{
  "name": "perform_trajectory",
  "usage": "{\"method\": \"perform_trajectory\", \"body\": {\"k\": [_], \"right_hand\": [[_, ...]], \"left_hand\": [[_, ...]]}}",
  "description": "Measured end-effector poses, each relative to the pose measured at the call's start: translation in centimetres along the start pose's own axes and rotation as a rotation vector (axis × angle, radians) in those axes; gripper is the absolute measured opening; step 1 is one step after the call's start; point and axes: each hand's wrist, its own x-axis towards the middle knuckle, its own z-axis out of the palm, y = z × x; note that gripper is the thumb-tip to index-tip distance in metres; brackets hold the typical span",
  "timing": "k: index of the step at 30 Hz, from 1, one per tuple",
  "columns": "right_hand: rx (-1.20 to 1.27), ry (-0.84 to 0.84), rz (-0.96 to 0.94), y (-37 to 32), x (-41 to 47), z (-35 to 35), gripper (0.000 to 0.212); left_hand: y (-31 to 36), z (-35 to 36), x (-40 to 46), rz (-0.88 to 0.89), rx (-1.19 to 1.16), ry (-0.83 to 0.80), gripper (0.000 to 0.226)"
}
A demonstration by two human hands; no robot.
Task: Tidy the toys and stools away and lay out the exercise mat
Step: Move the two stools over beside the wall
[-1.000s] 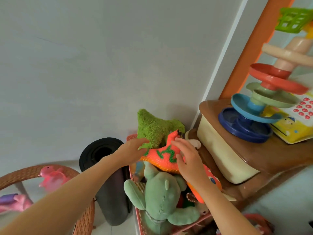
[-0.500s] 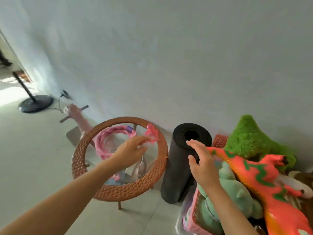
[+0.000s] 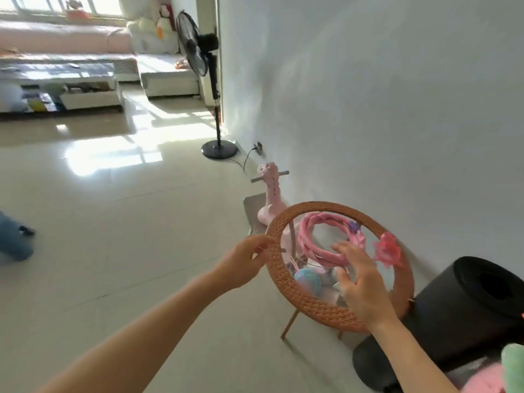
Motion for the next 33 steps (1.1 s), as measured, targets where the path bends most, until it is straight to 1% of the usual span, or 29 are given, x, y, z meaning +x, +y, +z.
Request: {"method": "perform_trajectory", "body": {"k": [2, 4, 7, 10, 13, 15, 20, 26, 30, 33], "right_hand": [[0.063, -0.063, -0.036, -3.7, 0.1, 4.2, 0.045], [0.058, -0.123, -0.102, -6.5, -0.1, 8.0, 0.046], [0.022, -0.241, -0.227, -11.7, 0.1, 14.5, 0.048], [0.067, -0.378, -0.342, -17.8, 0.6, 20.8, 0.049], [0.118, -0.492, -0.460, -22.7, 1.4, 25.9, 0.050], [0.146, -0.574, -0.505, -25.6, 1.8, 29.0, 0.048], [0.203, -0.758, -0.667, -31.1, 3.4, 36.3, 0.047], [0.282, -0.966, -0.849, -38.0, 6.2, 44.8, 0.047], [0.346, -1.117, -0.972, -42.4, 5.6, 50.0, 0.048], [0.359, -1.211, -1.034, -45.3, 3.4, 53.1, 0.047]], "left_hand": [[-3.1, -3.7, -2.9, -0.072, 0.012, 0.037, 0.035], [-5.6, -6.7, -5.8, -0.130, 0.026, 0.065, 0.032], [-10.1, -12.3, -11.1, -0.242, 0.058, 0.183, 0.029], [-14.2, -18.0, -16.8, -0.370, 0.079, 0.340, 0.029], [-17.4, -22.2, -21.4, -0.484, 0.098, 0.470, 0.029], [-19.1, -24.2, -23.9, -0.546, 0.093, 0.554, 0.029], [-22.3, -27.4, -27.3, -0.712, 0.035, 0.716, 0.030], [-24.5, -30.9, -29.6, -0.913, -0.024, 0.964, 0.031], [-25.3, -32.5, -32.8, -1.039, -0.048, 1.142, 0.029], [-25.9, -33.0, -36.3, -1.143, -0.045, 1.228, 0.028]]}}
